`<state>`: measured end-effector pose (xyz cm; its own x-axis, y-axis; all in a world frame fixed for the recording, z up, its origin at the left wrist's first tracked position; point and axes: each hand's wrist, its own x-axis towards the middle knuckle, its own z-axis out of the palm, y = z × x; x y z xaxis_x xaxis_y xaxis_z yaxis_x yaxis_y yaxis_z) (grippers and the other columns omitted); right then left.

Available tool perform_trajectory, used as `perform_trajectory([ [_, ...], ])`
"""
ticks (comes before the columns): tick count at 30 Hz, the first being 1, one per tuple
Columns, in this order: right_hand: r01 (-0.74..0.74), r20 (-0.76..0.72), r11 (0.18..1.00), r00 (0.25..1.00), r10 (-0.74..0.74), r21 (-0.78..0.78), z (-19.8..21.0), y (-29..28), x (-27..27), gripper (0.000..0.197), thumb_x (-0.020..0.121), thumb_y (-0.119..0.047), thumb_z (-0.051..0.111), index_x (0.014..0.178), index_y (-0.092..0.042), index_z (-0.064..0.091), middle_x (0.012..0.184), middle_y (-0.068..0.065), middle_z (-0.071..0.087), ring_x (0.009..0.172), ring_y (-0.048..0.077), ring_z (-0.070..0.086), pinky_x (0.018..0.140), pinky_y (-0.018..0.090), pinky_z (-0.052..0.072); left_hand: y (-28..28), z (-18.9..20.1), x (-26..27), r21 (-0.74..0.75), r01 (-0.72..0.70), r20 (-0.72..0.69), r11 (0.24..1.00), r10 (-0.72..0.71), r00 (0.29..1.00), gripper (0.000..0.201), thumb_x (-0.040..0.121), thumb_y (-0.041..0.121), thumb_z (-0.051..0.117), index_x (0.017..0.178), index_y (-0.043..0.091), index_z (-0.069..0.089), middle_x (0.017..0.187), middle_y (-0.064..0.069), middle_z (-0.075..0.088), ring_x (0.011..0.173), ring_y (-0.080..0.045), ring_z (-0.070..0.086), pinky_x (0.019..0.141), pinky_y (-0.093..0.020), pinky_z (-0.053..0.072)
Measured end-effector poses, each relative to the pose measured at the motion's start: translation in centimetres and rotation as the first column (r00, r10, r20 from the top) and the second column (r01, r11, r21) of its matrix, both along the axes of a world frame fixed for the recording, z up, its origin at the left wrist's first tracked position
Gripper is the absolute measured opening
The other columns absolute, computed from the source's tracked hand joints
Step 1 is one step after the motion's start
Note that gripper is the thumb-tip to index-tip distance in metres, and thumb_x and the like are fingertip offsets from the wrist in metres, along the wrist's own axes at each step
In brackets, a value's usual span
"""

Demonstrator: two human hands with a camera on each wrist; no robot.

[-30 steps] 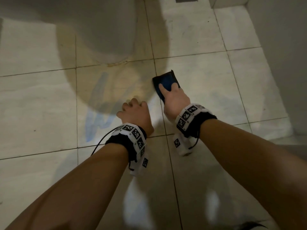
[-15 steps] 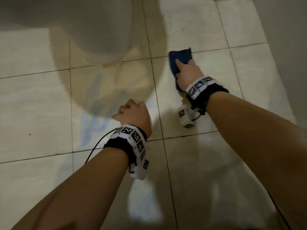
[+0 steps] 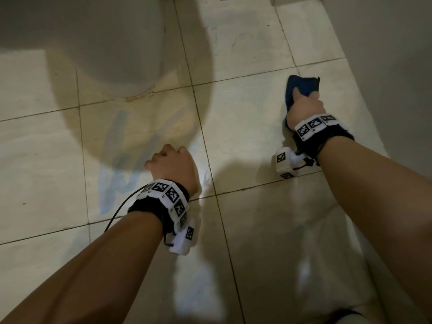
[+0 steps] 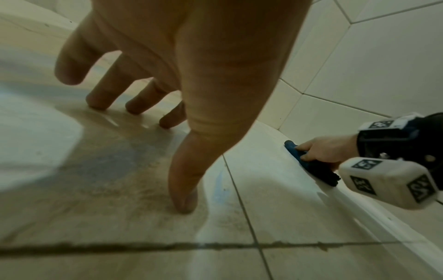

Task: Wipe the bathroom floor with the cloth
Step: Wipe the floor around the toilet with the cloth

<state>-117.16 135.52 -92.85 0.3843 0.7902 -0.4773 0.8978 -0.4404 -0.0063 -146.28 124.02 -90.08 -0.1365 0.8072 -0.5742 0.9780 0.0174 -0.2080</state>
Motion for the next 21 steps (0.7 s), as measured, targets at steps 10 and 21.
perform_trajectory([
  [10,-0.407,-0.067,0.904,0.906,0.418,0.131,0.9,-1.7,-14.7,0.071,0.094,-0.012,0.048,0.156,-0.026,0.016,0.147,0.018,0.027,0.127,0.039,0.038,0.096,0.045,0.045,0.0,0.3,-0.3,0.022,0.043,0.001,0.999,-0.043,0.999,0.080,0.063,0.050,0.080,0.125,0.014,0.044,0.120,-0.013,0.044,0.106,-0.036,0.051,0.083,-0.040,0.041],
  [21,-0.489,-0.101,0.848,0.851,0.515,0.206,-0.7,-1.5,-15.2,0.072,0.093,-0.017,0.053,0.155,-0.034,0.020,0.141,0.011,0.034,0.120,0.032,0.041,0.085,0.041,0.047,-0.5,-0.2,-1.0,0.062,0.079,0.013,0.995,-0.080,0.997,0.077,0.062,0.053,0.080,0.120,0.015,0.047,0.116,-0.013,0.045,0.101,-0.035,0.051,0.077,-0.038,0.041],
])
